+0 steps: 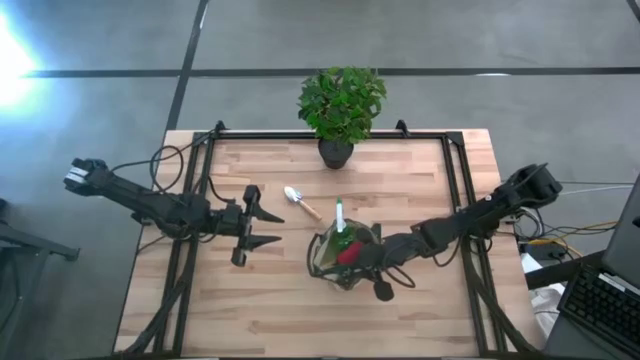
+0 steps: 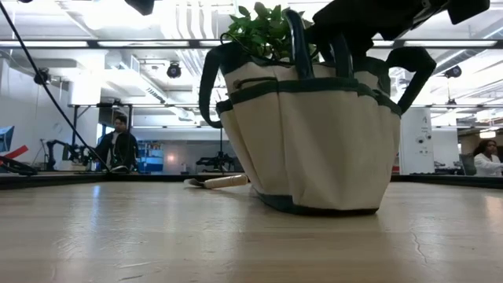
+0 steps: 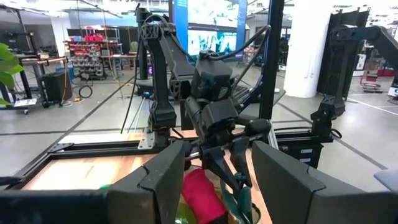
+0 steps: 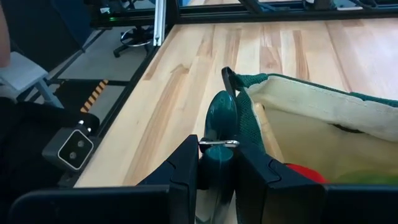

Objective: Pick & Place Garden tools in Gardening bag
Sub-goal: Put the green shear scissors into the gardening bag, then put the brown trowel into the gardening bag

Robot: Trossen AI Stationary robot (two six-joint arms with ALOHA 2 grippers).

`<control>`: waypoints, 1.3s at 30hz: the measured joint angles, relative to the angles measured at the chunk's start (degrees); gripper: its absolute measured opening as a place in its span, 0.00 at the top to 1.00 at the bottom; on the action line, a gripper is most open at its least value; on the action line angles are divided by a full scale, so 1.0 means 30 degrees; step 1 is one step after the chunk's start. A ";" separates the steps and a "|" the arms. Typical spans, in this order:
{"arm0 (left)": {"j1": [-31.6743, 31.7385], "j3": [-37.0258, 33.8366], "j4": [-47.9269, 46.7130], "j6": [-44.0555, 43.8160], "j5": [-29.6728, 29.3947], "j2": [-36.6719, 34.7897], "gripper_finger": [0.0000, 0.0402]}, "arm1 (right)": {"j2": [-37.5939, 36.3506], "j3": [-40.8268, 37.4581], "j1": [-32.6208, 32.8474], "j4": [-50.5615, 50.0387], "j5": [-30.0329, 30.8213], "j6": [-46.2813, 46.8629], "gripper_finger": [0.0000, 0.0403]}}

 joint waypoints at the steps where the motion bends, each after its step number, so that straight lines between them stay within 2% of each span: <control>1: 0.0000 0.0000 0.0007 0.0000 0.0000 0.0000 0.52 | -0.0072 -0.0009 0.0000 -0.0079 -0.0025 -0.0043 0.85; 8: 0.0000 0.0000 -0.0007 -0.0007 0.0000 0.0007 0.52 | -0.0456 -0.0014 0.0007 -0.0989 0.0077 0.0155 0.84; 16: 0.0000 0.0000 -0.0007 -0.0007 0.0000 0.0007 0.52 | -0.0713 -0.0080 -0.0029 -0.1424 0.0100 0.1547 0.55; 23: 0.0000 0.0000 -0.0007 -0.0007 0.0007 0.0007 0.52 | -0.1493 -0.0080 -0.0029 -0.1334 -0.0027 0.2020 0.42; 30: 0.0002 0.0000 -0.0352 0.0236 0.0005 0.0097 0.52 | -0.3561 -0.0065 -0.0022 -0.1476 -0.0027 0.2086 0.40; 36: 0.0013 0.0000 -0.1086 -0.0486 -0.0011 0.0169 0.52 | -0.6716 -0.0051 -0.0022 -0.4773 0.0132 0.3129 0.44; 39: 0.0026 -0.0007 -0.1617 -0.0537 -0.0825 0.0233 0.52 | -0.8114 -0.0044 0.0017 -0.6470 0.0140 0.3449 0.47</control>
